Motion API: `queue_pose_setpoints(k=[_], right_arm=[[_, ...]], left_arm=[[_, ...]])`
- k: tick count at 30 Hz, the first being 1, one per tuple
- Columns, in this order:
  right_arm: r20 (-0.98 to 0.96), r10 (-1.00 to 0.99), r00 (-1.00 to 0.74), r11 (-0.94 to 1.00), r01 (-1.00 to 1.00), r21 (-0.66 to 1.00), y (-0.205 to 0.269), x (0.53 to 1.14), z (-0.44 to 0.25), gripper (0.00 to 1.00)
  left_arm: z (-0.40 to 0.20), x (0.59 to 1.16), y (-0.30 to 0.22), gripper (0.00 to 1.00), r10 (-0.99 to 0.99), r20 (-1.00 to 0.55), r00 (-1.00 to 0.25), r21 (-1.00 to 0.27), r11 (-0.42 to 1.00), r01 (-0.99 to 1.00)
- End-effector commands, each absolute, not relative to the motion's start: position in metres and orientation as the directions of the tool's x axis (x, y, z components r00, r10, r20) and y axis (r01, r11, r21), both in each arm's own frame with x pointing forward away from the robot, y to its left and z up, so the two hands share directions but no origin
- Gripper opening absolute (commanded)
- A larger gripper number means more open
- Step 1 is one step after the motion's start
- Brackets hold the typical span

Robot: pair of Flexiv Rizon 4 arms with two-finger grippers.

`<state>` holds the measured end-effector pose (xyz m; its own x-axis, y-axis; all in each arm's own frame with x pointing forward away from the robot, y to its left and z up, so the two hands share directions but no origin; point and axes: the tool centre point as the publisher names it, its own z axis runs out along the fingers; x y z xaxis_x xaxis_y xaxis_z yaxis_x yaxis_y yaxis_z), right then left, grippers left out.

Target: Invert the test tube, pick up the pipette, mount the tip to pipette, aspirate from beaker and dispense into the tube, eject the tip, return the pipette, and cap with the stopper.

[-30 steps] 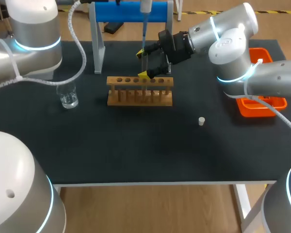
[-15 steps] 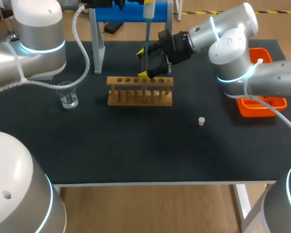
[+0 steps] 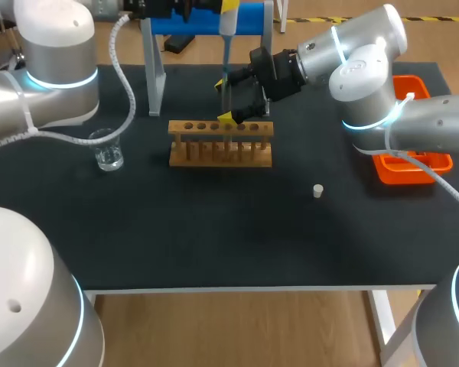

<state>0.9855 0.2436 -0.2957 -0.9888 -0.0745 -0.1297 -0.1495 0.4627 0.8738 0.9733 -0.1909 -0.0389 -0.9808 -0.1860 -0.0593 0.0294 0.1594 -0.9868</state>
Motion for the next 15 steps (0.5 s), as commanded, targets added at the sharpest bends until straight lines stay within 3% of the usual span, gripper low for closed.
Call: queue_pose_setpoints(k=[1,15], right_arm=[[-0.130,-0.075,-0.989,0.464,-0.150,0.873,0.243,0.985,-0.295,1.00],[-0.130,-0.075,-0.989,0.464,-0.150,0.873,0.243,0.985,-0.295,1.00]], left_arm=[[-0.039,0.975,-0.191,0.00,-0.195,-0.068,-0.978,-0.987,0.157,0.037],[-0.036,0.990,-0.202,0.00,-0.180,-0.077,-0.981,-0.990,0.132,0.053]])
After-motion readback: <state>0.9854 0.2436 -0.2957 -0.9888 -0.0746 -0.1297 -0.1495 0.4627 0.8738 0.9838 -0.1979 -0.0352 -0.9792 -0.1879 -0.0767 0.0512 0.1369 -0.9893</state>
